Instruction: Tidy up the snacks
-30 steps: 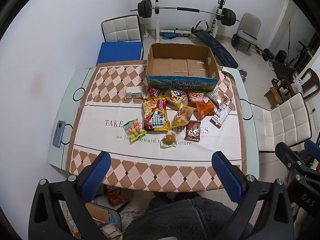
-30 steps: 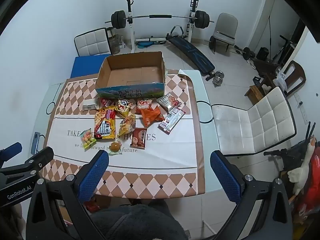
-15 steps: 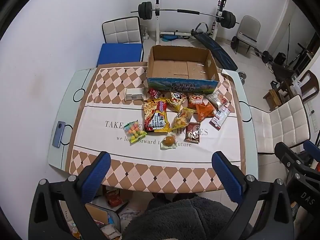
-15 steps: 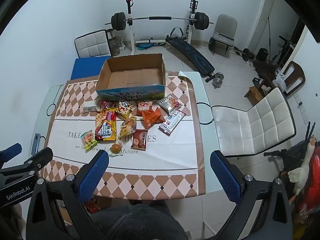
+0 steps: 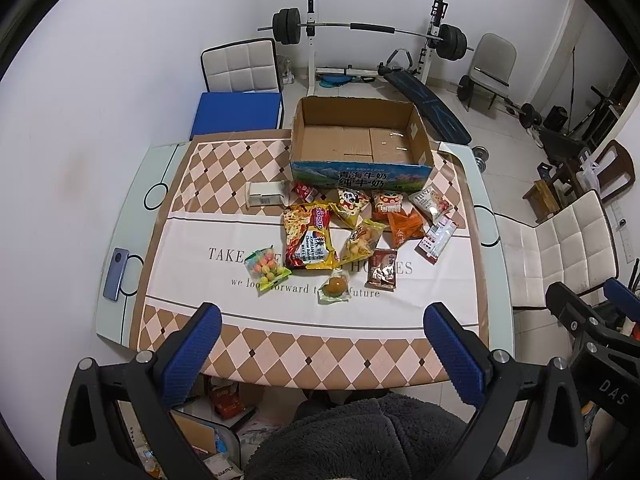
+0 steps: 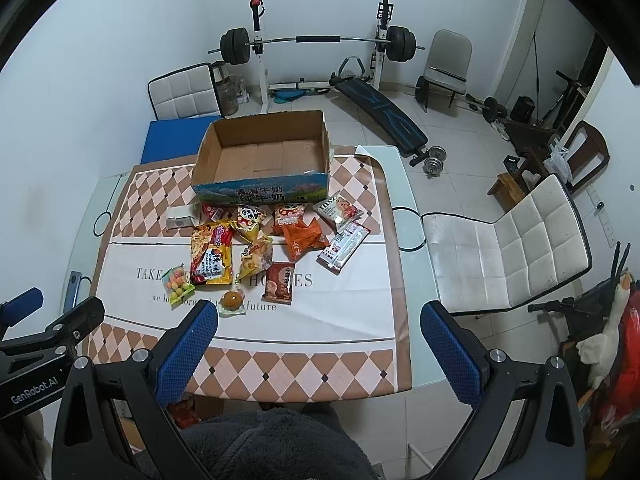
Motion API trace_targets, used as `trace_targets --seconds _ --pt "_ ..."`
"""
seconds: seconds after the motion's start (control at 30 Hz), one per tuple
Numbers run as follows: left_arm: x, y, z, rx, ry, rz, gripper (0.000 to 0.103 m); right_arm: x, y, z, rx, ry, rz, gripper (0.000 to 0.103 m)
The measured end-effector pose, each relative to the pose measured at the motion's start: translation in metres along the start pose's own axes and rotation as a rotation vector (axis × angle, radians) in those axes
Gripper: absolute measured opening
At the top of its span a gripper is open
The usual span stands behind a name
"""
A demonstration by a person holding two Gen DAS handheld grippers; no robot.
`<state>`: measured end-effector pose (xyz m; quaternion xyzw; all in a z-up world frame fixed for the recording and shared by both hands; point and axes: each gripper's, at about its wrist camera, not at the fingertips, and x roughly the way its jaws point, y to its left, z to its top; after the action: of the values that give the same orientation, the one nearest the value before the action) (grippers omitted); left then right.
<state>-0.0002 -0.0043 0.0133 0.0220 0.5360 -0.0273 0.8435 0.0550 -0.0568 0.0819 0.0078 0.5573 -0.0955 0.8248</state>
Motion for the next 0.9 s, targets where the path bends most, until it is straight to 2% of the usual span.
trace_targets --seconds 0.9 --pt "-0.004 -0.005 0.003 0.004 -0.014 -0.006 0.103 -0.011 0.000 0.012 0.000 -0.018 -0.001 0.103"
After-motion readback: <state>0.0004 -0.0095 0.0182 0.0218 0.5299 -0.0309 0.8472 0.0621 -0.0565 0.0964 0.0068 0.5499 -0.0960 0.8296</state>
